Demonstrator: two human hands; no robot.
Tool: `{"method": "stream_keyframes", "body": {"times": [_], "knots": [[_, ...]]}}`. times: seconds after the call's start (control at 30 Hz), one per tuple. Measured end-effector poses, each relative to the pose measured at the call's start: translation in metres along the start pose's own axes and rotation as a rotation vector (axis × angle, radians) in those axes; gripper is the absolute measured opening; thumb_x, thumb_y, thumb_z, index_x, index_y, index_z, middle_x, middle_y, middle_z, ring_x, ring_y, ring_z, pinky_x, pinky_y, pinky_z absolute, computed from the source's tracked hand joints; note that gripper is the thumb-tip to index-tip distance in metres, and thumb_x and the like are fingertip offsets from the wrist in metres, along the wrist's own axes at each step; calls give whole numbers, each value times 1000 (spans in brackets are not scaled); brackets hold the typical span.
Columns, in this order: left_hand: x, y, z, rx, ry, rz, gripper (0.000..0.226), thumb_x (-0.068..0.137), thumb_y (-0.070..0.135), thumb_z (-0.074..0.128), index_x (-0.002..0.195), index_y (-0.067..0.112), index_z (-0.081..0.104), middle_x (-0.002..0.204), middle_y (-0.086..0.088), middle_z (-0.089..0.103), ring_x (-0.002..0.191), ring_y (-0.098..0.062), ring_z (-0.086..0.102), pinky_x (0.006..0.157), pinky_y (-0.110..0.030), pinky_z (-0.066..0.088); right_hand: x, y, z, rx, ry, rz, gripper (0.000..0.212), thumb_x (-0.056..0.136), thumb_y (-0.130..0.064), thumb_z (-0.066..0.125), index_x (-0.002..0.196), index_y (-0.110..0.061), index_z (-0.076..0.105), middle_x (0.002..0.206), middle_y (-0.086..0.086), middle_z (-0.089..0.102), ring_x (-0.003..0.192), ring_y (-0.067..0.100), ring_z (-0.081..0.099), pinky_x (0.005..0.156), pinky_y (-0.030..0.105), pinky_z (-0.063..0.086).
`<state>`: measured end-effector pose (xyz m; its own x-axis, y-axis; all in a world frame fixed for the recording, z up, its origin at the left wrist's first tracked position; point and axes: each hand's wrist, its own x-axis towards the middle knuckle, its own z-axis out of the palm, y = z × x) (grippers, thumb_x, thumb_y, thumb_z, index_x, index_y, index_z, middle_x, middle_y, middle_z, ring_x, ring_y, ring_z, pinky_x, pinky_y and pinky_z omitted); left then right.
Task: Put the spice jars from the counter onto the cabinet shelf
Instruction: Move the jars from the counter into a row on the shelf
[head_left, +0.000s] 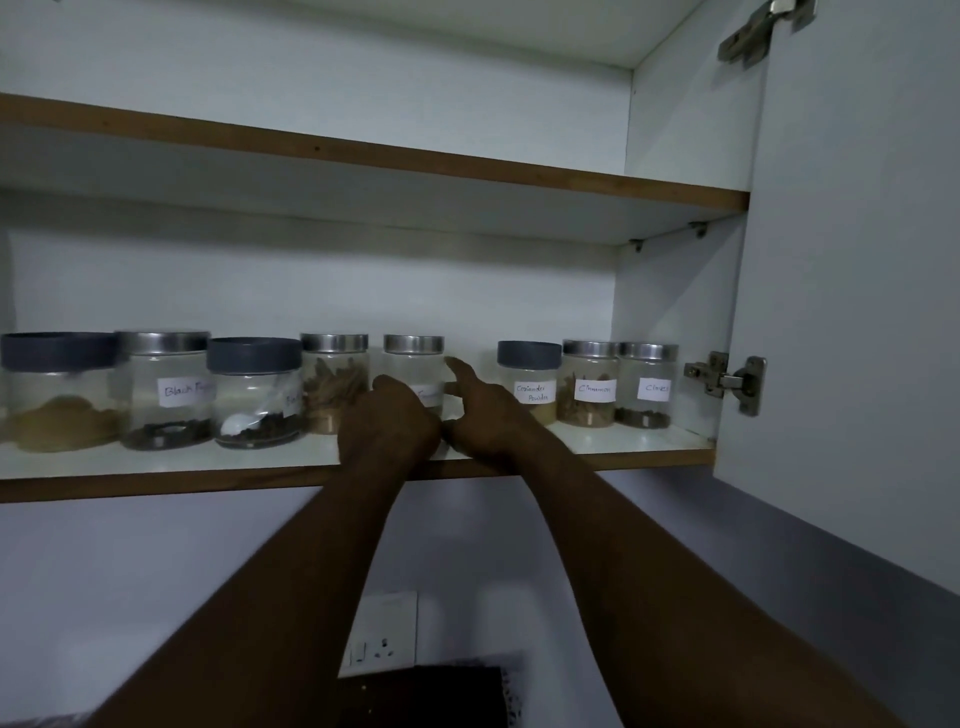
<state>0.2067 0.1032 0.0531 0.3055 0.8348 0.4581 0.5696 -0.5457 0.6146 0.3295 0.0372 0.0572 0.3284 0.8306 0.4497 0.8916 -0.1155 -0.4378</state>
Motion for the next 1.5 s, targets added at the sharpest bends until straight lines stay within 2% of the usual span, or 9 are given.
{"method": "stream_keyframes", "body": {"times": [0.1, 0.27, 0.47, 0.83, 1.07, 1.2, 1.27, 1.4, 1.5], "knots": [[14, 3, 1, 98, -128, 23, 63, 83, 33, 73, 132, 4, 48, 126, -16, 62, 114, -33, 61, 89, -38, 51, -6, -1, 2, -45, 155, 38, 88, 84, -34, 72, 157, -26, 24, 138, 7, 64, 120, 31, 63, 97, 45, 54], [29, 5, 2, 224, -255, 171, 34, 92, 29, 63, 119, 8, 60, 117, -11, 65, 104, -26, 64, 91, -39, 54, -13, -4, 3, -37, 304, 118, 72, 79, -37, 66, 144, -18, 40, 118, 12, 68, 107, 32, 66, 88, 45, 57], [35, 5, 15, 302, -205, 264, 35, 95, 33, 54, 126, 18, 60, 122, -7, 67, 107, -26, 65, 89, -37, 52, -10, -1, 5, -36, 443, 173, 60, 83, -31, 65, 136, -14, 45, 117, 14, 68, 107, 34, 66, 85, 42, 57], [36, 2, 21, 310, -162, 316, 36, 91, 33, 58, 124, 17, 60, 119, -7, 68, 103, -27, 65, 80, -34, 48, -11, -5, 4, -69, 471, 217, 56, 84, -30, 67, 132, -10, 46, 117, 16, 67, 107, 36, 66, 82, 39, 53], [18, 6, 11, 154, -34, 214, 13, 85, 19, 65, 78, 15, 54, 98, -14, 70, 89, -30, 67, 67, -31, 46, -13, -7, 2, -114, 524, 184, 47, 85, -28, 65, 125, -10, 49, 115, 14, 68, 102, 32, 66, 81, 41, 58], [3, -1, -5, 37, 90, 171, 20, 82, 12, 64, 67, 14, 52, 90, -14, 70, 81, -28, 65, 63, -28, 44, -17, -7, 5, -163, 505, 23, 15, 89, -28, 60, 92, -14, 62, 84, 6, 69, 80, 24, 66, 65, 34, 52], [-5, -14, -18, 65, 166, 148, 4, 83, 10, 66, 81, 6, 66, 92, -14, 71, 81, -27, 67, 63, -28, 45, -18, -9, 5, -209, 428, -57, 15, 92, -30, 63, 84, -17, 64, 79, 3, 69, 75, 22, 64, 66, 37, 54], [-12, -56, -47, 151, 298, 118, 14, 88, 12, 64, 96, 3, 70, 94, -16, 72, 85, -32, 70, 71, -35, 53, -11, -20, 9, -161, 209, -48, 12, 90, -31, 75, 94, -22, 69, 92, 0, 72, 85, 18, 66, 78, 38, 56], [-9, -69, -60, 129, 306, 45, 13, 87, 13, 65, 95, 4, 68, 95, -17, 71, 86, -34, 69, 75, -38, 57, -4, -41, 27, -110, 131, -79, 37, 86, -31, 80, 118, -23, 64, 110, 0, 71, 103, 20, 65, 87, 33, 52]]}}
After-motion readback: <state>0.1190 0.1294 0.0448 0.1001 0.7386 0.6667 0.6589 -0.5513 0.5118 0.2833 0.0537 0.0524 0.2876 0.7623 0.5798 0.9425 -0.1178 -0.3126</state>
